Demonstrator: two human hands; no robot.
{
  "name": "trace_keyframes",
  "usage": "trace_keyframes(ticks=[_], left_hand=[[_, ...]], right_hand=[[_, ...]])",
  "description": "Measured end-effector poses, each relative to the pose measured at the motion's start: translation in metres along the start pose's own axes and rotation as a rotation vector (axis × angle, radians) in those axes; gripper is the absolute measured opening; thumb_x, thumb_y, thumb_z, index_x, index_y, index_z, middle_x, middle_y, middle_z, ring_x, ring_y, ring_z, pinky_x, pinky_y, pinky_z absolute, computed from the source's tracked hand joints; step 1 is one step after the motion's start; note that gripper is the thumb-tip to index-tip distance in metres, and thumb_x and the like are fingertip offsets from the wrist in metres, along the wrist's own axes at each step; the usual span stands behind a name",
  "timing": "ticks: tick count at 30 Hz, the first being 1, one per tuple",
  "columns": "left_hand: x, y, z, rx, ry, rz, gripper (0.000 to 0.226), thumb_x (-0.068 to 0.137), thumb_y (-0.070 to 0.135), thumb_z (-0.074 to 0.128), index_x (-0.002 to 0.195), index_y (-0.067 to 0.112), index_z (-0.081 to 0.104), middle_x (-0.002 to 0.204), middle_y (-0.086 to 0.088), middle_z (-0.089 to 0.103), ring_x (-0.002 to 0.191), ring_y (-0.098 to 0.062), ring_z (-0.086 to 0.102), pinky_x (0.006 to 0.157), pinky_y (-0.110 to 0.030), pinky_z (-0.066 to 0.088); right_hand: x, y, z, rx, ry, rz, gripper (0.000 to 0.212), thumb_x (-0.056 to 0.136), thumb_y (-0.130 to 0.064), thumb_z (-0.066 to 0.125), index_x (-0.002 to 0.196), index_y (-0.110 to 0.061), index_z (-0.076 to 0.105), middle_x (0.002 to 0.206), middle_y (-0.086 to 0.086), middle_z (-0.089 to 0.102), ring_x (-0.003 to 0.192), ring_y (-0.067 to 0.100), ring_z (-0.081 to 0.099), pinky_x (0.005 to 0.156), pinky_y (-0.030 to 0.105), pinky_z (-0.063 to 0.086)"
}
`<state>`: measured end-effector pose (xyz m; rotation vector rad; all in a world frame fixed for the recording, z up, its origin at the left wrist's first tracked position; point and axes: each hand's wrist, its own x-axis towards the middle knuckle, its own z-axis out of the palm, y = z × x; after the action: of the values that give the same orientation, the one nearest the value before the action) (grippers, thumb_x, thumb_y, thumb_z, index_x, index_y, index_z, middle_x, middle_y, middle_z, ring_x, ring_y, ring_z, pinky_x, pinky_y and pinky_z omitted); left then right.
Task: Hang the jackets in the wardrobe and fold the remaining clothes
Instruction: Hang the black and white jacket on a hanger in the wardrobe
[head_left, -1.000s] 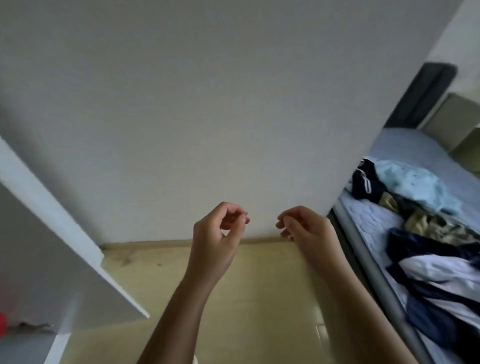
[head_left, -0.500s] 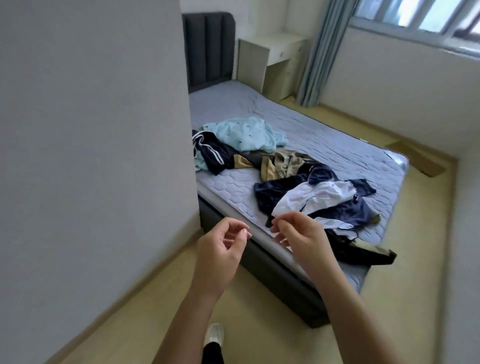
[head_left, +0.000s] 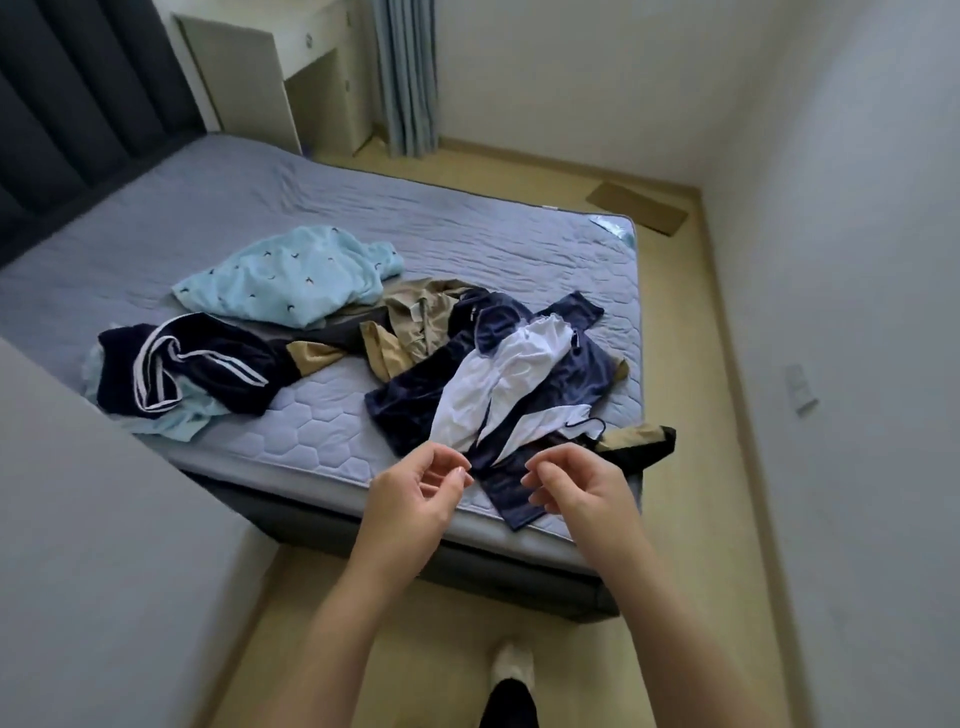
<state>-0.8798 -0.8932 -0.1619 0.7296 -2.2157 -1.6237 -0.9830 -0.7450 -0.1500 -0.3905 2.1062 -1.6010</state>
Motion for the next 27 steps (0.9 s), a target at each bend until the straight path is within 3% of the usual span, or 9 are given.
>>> trace_keyframes(ticks=[6, 10, 13, 15, 18, 22, 24, 27], left_hand=[[0.096, -0.018, 0.043, 0.166, -0.065, -0.032, 0.015, 0.088, 0.015, 0.062, 0.079, 0.027, 0.064, 0.075, 0.007, 0.069, 0.071, -0.004, 0.062, 0.062, -0.009, 0.044], [0.172, -0.073, 0.078, 0.34, -0.145, -0.146, 0.017, 0.087, 0.014, 0.06, 0.077, 0.028, 0.062, 0.077, 0.009, 0.065, 0.073, -0.002, 0.059, 0.062, -0.008, 0.041], [0.229, -0.141, 0.104, 0.479, -0.235, -0.3, 0.022, 0.085, 0.015, 0.057, 0.074, 0.034, 0.056, 0.084, 0.011, 0.062, 0.079, -0.007, 0.058, 0.069, -0.018, 0.044], [0.259, -0.193, 0.117, 0.587, -0.312, -0.414, 0.016, 0.084, 0.017, 0.054, 0.078, 0.032, 0.057, 0.091, 0.009, 0.062, 0.085, -0.011, 0.057, 0.078, -0.028, 0.048], [0.289, -0.272, 0.131, 0.728, -0.4, -0.528, 0.011, 0.084, 0.021, 0.052, 0.09, 0.029, 0.056, 0.104, 0.005, 0.059, 0.093, -0.013, 0.056, 0.086, -0.035, 0.05], [0.326, -0.356, 0.151, 0.872, -0.497, -0.567, 0.03, 0.088, 0.024, 0.051, 0.118, 0.023, 0.051, 0.123, 0.002, 0.049, 0.105, -0.016, 0.053, 0.082, -0.031, 0.047], [0.345, -0.384, 0.162, 0.934, -0.438, -0.551, 0.045, 0.088, 0.026, 0.054, 0.131, 0.02, 0.041, 0.132, -0.002, 0.041, 0.113, -0.021, 0.049, 0.081, -0.032, 0.046], [0.373, -0.408, 0.175, 0.847, -0.209, -0.507, 0.072, 0.085, 0.033, 0.064, 0.143, 0.019, 0.025, 0.144, -0.006, 0.031, 0.126, -0.027, 0.04, 0.092, -0.04, 0.046]], right_hand=[[0.096, 0.041, -0.031, 0.011, 0.019, 0.124, 0.02, 0.092, -0.007, 0.053, 0.08, -0.015, 0.068, 0.074, 0.003, 0.071, 0.061, 0.011, 0.061, 0.06, 0.02, 0.047], [0.191, 0.094, -0.033, -0.094, -0.039, 0.302, 0.019, 0.09, -0.009, 0.051, 0.08, -0.015, 0.066, 0.073, -0.001, 0.07, 0.061, 0.011, 0.061, 0.058, 0.019, 0.045], [0.262, 0.156, -0.022, -0.266, -0.166, 0.425, 0.02, 0.086, -0.009, 0.048, 0.076, -0.017, 0.064, 0.073, -0.003, 0.069, 0.06, 0.011, 0.06, 0.058, 0.023, 0.048], [0.301, 0.202, -0.015, -0.459, -0.26, 0.466, 0.019, 0.085, -0.012, 0.047, 0.076, -0.015, 0.063, 0.079, 0.0, 0.069, 0.068, 0.016, 0.062, 0.067, 0.029, 0.052], [0.343, 0.262, -0.012, -0.929, -0.454, 0.4, 0.014, 0.088, -0.016, 0.042, 0.085, -0.02, 0.055, 0.1, 0.002, 0.061, 0.083, 0.023, 0.054, 0.071, 0.03, 0.044], [0.385, 0.329, 0.01, -1.071, -0.513, 0.281, 0.013, 0.09, -0.012, 0.044, 0.096, -0.022, 0.05, 0.106, 0.001, 0.045, 0.104, 0.026, 0.052, 0.069, 0.03, 0.035], [0.401, 0.361, 0.028, -1.124, -0.486, 0.211, 0.028, 0.088, -0.007, 0.046, 0.114, -0.017, 0.049, 0.126, 0.002, 0.044, 0.111, 0.026, 0.048, 0.069, 0.032, 0.037], [0.43, 0.39, 0.058, -1.202, -0.454, 0.087, 0.068, 0.081, 0.001, 0.054, 0.139, -0.023, 0.031, 0.158, 0.0, 0.011, 0.114, 0.026, 0.044, 0.07, 0.032, 0.043]])
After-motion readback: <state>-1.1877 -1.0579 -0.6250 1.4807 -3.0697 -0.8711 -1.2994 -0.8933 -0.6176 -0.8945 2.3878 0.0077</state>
